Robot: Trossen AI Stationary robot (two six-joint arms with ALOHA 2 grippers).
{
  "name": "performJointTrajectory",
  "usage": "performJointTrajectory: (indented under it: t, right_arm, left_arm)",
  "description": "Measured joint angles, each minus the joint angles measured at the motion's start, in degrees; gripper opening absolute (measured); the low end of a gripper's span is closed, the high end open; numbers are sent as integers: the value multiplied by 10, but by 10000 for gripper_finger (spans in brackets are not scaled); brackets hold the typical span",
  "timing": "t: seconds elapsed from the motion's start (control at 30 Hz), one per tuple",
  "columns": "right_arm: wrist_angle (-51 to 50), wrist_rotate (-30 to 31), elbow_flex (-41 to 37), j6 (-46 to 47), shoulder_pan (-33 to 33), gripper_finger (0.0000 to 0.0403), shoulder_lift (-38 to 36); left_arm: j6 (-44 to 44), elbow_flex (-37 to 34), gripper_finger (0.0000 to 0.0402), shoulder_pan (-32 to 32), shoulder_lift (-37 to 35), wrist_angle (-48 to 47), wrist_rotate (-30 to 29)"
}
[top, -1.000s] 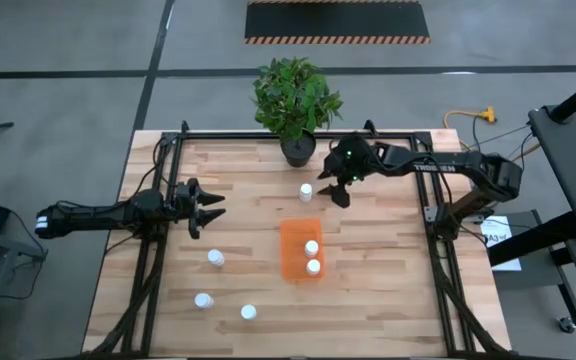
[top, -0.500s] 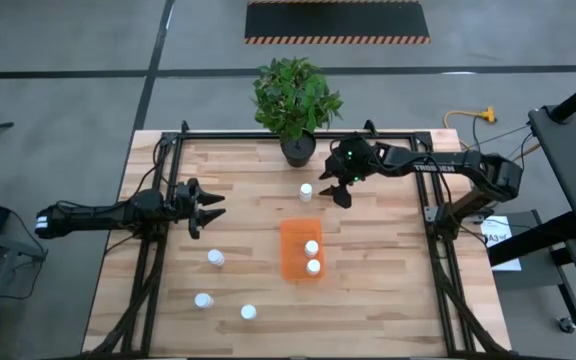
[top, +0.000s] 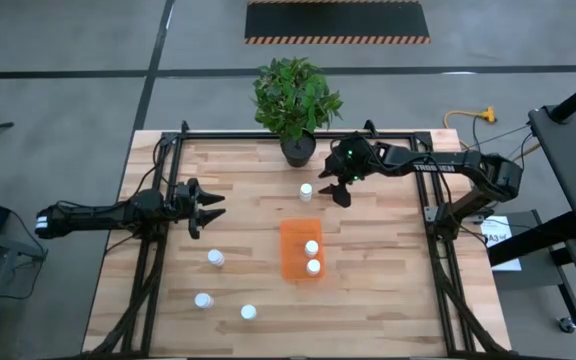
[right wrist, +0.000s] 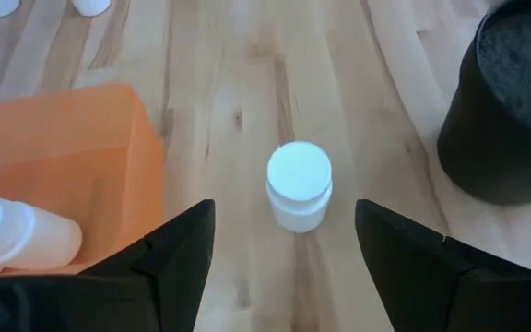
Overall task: Pick and place pill bottles into a basket
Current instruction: Put the white pill bottle into the orange bin
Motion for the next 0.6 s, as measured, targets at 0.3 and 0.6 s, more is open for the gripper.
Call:
performJointTrajectory:
  t: [0.3, 0.6]
  right_arm:
    - [45, 1, 0, -35, 0, 249, 21]
    - [49, 1, 0, -33, 0, 249, 69]
  left_arm:
    - [0, 0, 200, 0, 0, 0, 0]
    - [0, 0, 200, 0, 0, 0, 0]
